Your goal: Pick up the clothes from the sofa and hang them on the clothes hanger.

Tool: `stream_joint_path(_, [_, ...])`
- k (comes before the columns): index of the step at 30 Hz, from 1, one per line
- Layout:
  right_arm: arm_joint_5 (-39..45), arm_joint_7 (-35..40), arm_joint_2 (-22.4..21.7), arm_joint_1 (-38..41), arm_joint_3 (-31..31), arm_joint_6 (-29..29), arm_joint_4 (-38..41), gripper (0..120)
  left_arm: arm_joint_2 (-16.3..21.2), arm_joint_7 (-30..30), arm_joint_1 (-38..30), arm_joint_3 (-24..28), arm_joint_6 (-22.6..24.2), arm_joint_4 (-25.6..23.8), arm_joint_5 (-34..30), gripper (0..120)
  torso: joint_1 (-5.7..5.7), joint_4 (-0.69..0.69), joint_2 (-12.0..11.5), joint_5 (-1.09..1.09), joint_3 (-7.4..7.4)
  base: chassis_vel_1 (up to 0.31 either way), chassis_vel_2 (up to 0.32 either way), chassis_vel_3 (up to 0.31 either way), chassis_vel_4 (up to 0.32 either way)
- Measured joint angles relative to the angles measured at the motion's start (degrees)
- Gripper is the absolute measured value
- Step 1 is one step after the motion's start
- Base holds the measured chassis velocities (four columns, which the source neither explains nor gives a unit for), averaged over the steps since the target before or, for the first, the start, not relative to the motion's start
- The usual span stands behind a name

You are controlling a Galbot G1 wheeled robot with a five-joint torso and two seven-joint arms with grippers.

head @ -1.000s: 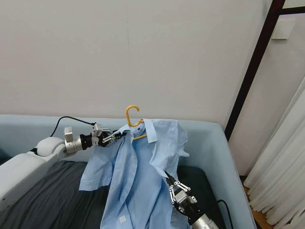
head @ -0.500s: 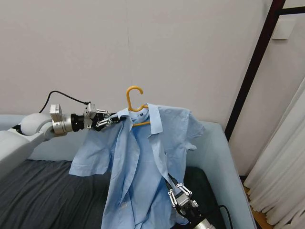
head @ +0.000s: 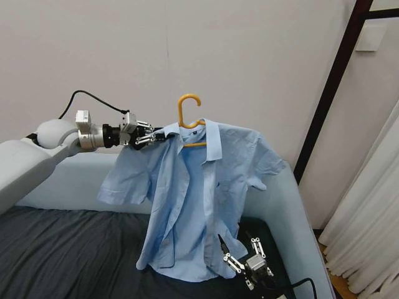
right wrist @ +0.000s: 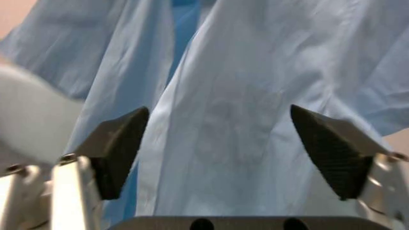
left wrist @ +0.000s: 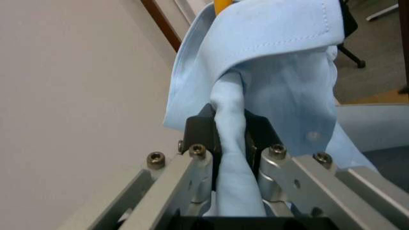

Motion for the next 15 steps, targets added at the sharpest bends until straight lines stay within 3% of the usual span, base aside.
stream_joint_path(3, [5.4, 3.3, -0.5, 2.6, 0.6, -3.7, 2.6, 98, -0.7, -0.2, -0.7, 1.3, 0.3, -0.3, 0.6, 7, 0.00, 0.01, 0.0, -0.01, 0.00, 0.000, 0.000, 0.000, 0.000])
stream_joint_path(7, [11.0, 7.1, -2.3, 6.8, 1.3, -8.2, 4.8, 100, -1.5, -1.3, -3.0, 4.4, 0.8, -0.7, 1.4, 7, 0.00, 0.02, 0.0, 0.00, 0.00, 0.000, 0.000, 0.000, 0.000])
stream_joint_path(12, [11.5, 8.2, -6.0, 12.1, 1.7, -10.0, 6.4, 100, -2.9, -4.0, -6.6, 9.4, 1.1, -1.3, 1.1, 7, 0.00, 0.03, 0.0, 0.01, 0.00, 0.000, 0.000, 0.000, 0.000])
stream_joint_path(15, [13.8, 9.5, -7.5, 14.0, 1.6, -12.2, 8.0, 100, -4.1, -5.0, -6.9, 9.9, 1.3, -1.3, 1.4, 7, 0.00, 0.02, 0.0, 0.00, 0.01, 0.000, 0.000, 0.000, 0.000])
